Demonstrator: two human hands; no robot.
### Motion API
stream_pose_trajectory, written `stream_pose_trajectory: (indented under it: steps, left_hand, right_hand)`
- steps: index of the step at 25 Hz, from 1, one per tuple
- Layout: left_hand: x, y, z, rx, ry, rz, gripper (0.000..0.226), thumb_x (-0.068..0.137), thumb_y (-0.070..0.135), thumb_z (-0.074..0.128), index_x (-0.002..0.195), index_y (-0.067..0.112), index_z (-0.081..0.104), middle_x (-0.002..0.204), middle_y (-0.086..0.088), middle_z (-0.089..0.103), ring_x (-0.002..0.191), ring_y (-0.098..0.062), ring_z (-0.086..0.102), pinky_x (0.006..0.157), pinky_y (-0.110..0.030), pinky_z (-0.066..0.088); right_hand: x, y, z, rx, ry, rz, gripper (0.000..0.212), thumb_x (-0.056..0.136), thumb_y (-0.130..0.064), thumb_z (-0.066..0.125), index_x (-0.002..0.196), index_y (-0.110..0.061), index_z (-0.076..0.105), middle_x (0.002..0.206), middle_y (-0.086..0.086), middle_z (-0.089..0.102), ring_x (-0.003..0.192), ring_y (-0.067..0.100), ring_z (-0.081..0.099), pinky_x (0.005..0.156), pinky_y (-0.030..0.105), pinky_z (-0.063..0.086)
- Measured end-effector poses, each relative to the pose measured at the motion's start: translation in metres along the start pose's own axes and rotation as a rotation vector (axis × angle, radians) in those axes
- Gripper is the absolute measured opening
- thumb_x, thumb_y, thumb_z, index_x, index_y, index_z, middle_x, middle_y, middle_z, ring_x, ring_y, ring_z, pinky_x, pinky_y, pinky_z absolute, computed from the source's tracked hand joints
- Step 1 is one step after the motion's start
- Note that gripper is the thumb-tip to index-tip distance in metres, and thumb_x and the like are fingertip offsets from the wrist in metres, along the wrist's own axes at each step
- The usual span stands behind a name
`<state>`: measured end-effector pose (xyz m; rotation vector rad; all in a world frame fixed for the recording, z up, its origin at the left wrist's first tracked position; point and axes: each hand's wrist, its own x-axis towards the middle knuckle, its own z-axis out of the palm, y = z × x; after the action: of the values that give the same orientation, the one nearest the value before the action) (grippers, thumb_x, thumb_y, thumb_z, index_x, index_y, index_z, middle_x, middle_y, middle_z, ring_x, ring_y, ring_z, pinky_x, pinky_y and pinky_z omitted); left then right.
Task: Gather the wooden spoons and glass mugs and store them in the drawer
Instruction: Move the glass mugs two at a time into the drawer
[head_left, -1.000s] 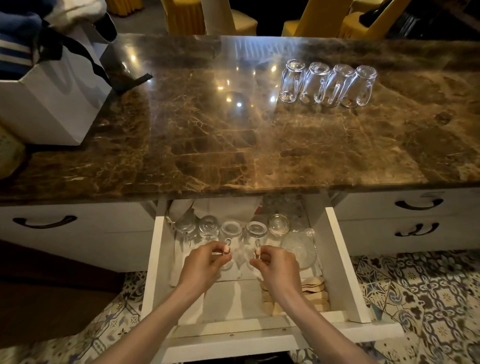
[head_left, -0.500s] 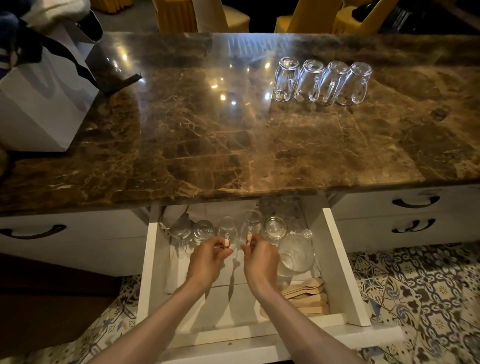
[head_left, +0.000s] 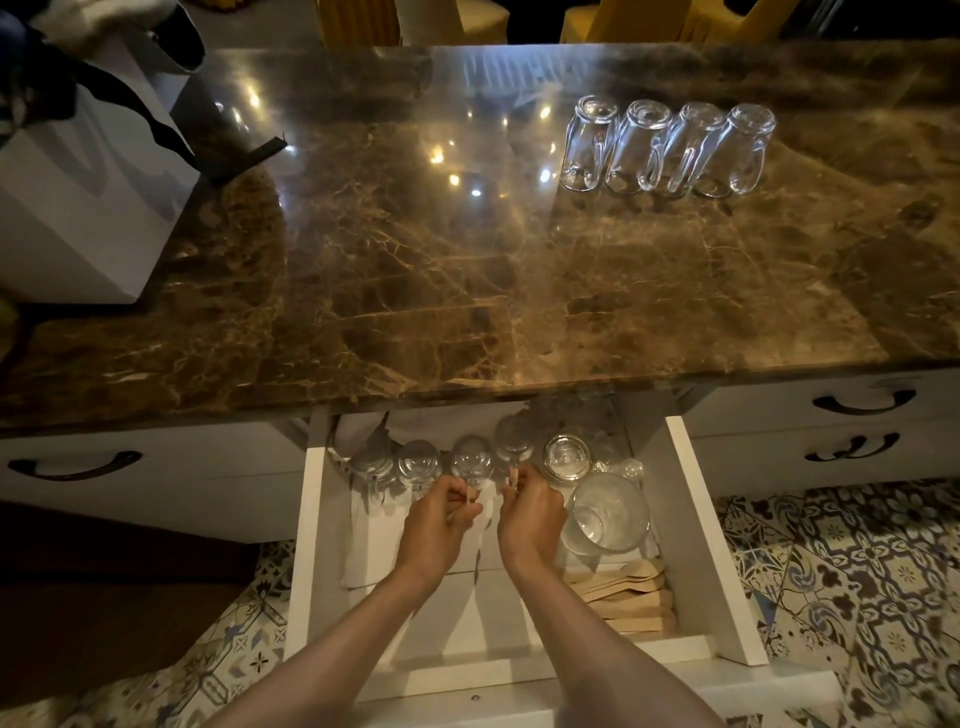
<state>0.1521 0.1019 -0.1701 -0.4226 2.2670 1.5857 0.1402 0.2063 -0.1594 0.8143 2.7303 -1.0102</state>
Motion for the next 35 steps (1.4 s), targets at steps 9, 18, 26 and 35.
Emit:
stream_pose_trajectory:
  steps: [9,18,26,35]
  left_hand:
    - [-0.001,-0.004,0.005,0.025,-0.042,0.044,0.022,0.093,0.016,0.055,0.086,0.032,0.043,0.097,0.001,0.065,0.088,-0.014,0.067,0.084,-0.044,0.054]
    - [0.004,0.015,-0.014,0.347,-0.152,-0.028,0.023,0.089,0.031,0.059,0.111,0.024,0.055,0.119,0.002,0.061,0.094,-0.011,0.058,0.077,-0.023,0.044]
    - [-0.013,0.076,-0.046,0.517,-0.221,0.184,0.034,0.088,0.045,0.056,0.119,0.033,0.056,0.115,0.013,0.062,0.099,-0.001,0.058,0.084,-0.024,0.050]
    - [-0.014,0.174,-0.037,0.059,-0.159,0.537,0.016,0.088,0.022,0.061,0.102,0.028,0.066,0.096,0.011,0.069,0.088,0.000,0.065,0.076,-0.015,0.052]
  right_hand:
    - [0.004,-0.002,0.007,0.007,-0.003,-0.014,0.015,0.090,-0.006,0.052,0.100,-0.013,0.060,0.093,0.013,0.069,0.087,0.031,0.064,0.062,0.030,0.037]
    - [0.005,-0.008,-0.009,-0.017,-0.413,0.092,0.055,0.091,-0.016,0.053,0.140,-0.012,0.028,0.128,0.011,0.057,0.114,0.030,0.056,0.077,0.027,0.040]
    - [-0.014,0.003,-0.094,0.226,-0.679,-0.055,0.035,0.087,-0.026,0.057,0.122,-0.023,0.055,0.121,-0.003,0.062,0.103,0.013,0.062,0.092,0.037,0.052]
    - [0.025,-0.028,-0.184,0.511,-0.358,-0.314,0.013,0.085,-0.023,0.065,0.096,-0.029,0.069,0.093,-0.008,0.073,0.089,0.002,0.067,0.080,0.028,0.056]
